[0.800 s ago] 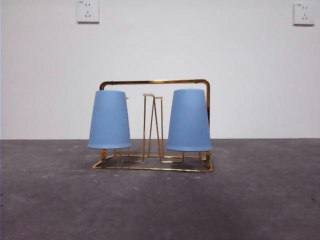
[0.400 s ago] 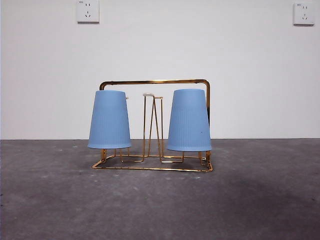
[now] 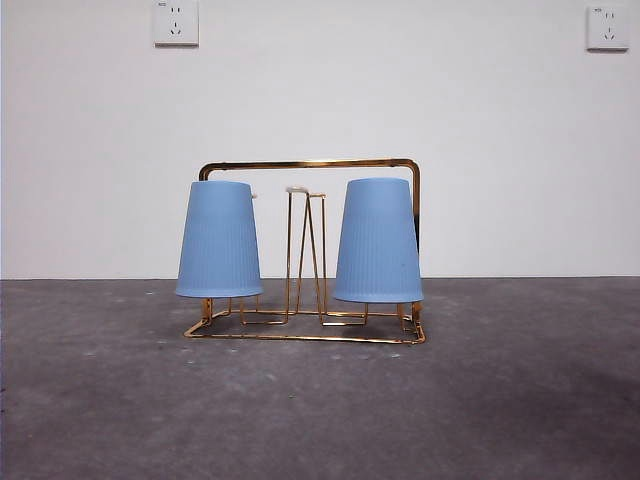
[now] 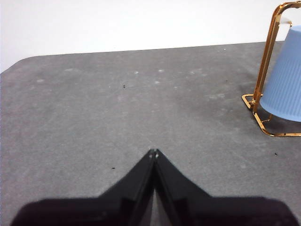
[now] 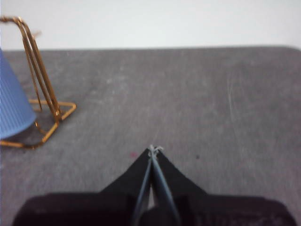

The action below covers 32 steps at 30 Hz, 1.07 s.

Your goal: Pick up cup 1,put cup 1 in the cup rack,pick up cup 2,put cup 2 in the cup rack

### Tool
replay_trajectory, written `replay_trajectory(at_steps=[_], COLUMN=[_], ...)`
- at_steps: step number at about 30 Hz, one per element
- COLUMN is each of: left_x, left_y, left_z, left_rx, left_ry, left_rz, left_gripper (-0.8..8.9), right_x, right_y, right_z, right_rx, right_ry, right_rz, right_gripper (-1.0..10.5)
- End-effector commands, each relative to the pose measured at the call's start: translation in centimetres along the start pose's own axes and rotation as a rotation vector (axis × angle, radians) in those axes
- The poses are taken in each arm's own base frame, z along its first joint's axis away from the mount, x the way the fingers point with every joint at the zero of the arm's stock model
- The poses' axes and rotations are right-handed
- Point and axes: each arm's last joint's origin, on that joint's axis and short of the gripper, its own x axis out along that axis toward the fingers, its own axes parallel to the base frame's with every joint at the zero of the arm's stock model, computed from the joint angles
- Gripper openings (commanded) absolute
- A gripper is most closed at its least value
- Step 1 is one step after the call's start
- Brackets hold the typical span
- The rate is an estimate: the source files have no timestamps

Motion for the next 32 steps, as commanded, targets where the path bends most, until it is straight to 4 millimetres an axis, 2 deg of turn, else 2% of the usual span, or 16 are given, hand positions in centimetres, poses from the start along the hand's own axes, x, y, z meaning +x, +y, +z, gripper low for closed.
replay_trajectory(at_steps=[1,32], left_x=[0.11,0.11], left_y=[0.01,0.01], left_z=[-0.29,-0.29], left_rx=[-0.007,-0.007], left_ry=[0.005,0.005], left_rz=[-0.001,-0.001], left_gripper=[-0.03,-0.03], right_x=[0.08,0.08], right_y=[-0.02,-0.01], right_z=[-0.24,-0.25], right_rx=[0.026,0.028], right_ry=[0.001,0.003], right_rz=[-0.002,-0.002], right_gripper=[0.0,0.0])
